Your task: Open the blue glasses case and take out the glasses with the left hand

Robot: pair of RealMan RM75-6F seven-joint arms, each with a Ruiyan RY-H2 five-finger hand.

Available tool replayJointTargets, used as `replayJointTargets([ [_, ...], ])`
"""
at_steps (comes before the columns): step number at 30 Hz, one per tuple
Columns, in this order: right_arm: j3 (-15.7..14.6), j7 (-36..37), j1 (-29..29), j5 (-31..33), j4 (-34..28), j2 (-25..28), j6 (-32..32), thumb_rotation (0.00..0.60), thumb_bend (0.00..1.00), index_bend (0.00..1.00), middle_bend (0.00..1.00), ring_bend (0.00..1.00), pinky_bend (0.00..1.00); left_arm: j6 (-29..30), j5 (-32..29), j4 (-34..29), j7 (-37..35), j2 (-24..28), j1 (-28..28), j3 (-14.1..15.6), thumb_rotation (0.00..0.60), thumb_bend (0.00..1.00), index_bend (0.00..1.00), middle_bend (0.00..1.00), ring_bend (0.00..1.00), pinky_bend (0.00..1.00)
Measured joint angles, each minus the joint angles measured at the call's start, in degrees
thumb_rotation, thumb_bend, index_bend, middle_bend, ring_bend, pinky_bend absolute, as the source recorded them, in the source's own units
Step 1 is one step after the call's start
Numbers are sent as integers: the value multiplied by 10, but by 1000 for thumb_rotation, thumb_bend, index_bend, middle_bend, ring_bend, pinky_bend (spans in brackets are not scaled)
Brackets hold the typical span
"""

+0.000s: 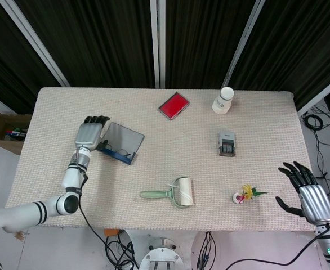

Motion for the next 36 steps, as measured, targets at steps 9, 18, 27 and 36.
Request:
replayJointTargets([
  [9,0,-9,3,-2,-5,-1,-4,600,204,180,128,0,107,108,123,-103,-25,32,84,53,600,251,129,77,80,119],
  [18,-1,-14,-1,2,-9,0,-2,600,204,180,128,0,107,60,133,-79,18,-30,37,25,600,248,123,75,80,117],
  [27,-1,-2,-6,8,1,-2,2,600,203,179,128,0,107,-44,63,-65,107,-32,-30,7,17,635,353,46,59,107],
  [36,0,5,-1,7,8,-7,-4,600,203,180,128,0,107,-22,46,-148,128,12,-25,37,0,724,364,46,59,107],
])
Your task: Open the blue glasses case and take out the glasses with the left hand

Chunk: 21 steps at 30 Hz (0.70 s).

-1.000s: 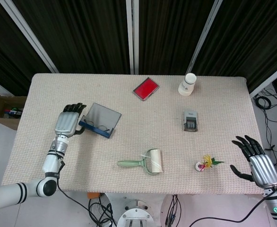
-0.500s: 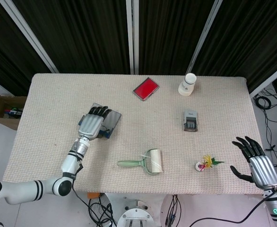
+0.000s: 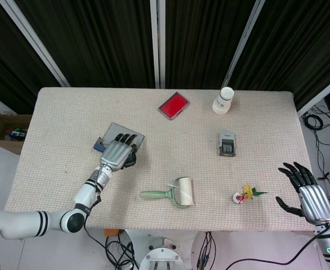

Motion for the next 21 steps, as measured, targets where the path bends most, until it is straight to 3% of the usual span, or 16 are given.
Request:
replayJointTargets([
  [12,0,-1,4,-2,-1,0,-3,600,203,179,128,0,107,23,1,16,0,-14,18,27,0,717,362,46,59,107],
  [21,-1,2,4,-5,2,-1,-1,600,203,179,128,0,107,60,-20,-39,32,38,48,66,0,708,424,46,59,108],
])
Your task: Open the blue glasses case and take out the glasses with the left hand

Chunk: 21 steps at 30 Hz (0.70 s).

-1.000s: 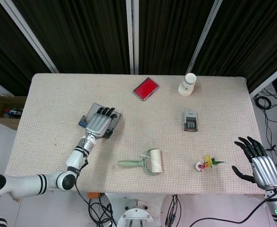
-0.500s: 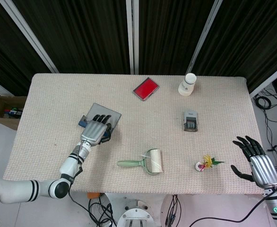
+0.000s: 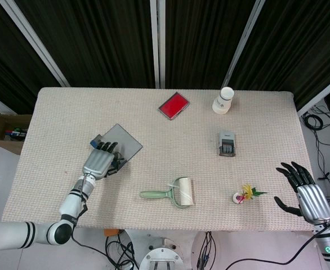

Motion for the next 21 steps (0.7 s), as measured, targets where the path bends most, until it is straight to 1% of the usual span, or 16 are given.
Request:
replayJointTargets([
  [3,0,0,0,-1,1,-1,1,600,203,179,128,0,107,18,-11,-8,10,17,16,15,0,708,431,46,59,108],
  [7,-1,0,0,-2,1,-1,1,600,202,180,128,0,107,24,-34,5,11,26,25,15,0,708,414,46,59,108],
  [11,-2,-1,-2,-3,0,-1,7,600,202,179,128,0,107,21,-54,38,6,29,27,4,0,710,396,46,59,108],
  [15,-2,-1,-7,-3,-1,0,13,600,203,180,128,0,107,19,-59,71,-3,29,27,-13,0,713,401,46,59,106],
  [18,-3,-2,-11,-2,-2,2,18,600,202,179,128,0,107,12,-55,75,-30,32,27,-28,4,713,412,52,59,106],
  [21,-3,-1,-14,0,-2,3,21,600,202,180,128,0,107,7,-41,78,-70,35,28,-49,32,713,410,63,59,106],
])
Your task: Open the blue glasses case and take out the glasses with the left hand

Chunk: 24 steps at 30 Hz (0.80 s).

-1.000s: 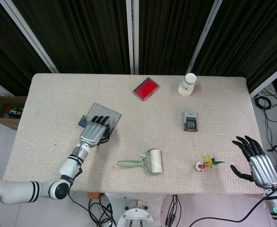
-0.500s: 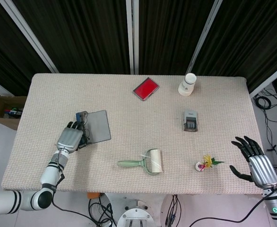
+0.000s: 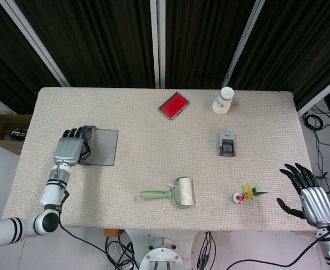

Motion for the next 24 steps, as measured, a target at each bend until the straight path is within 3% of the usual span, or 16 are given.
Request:
replayJointTargets([
  [6,-1,1,-4,-1,0,0,5,600,203,180,128,0,107,-18,-23,58,-19,-15,-11,-34,18,707,347,57,59,107],
  [15,-1,2,-7,1,2,-1,6,600,202,179,128,0,107,-67,-169,176,41,-65,-48,-66,0,701,332,52,59,107],
  [19,0,1,-7,3,2,-1,4,600,203,179,128,0,107,-107,-205,192,47,-78,-60,-80,0,700,351,52,59,107],
  [24,1,-1,-7,4,0,-1,2,600,203,179,128,0,107,-145,-200,178,25,-83,-73,-92,0,700,371,53,59,107],
])
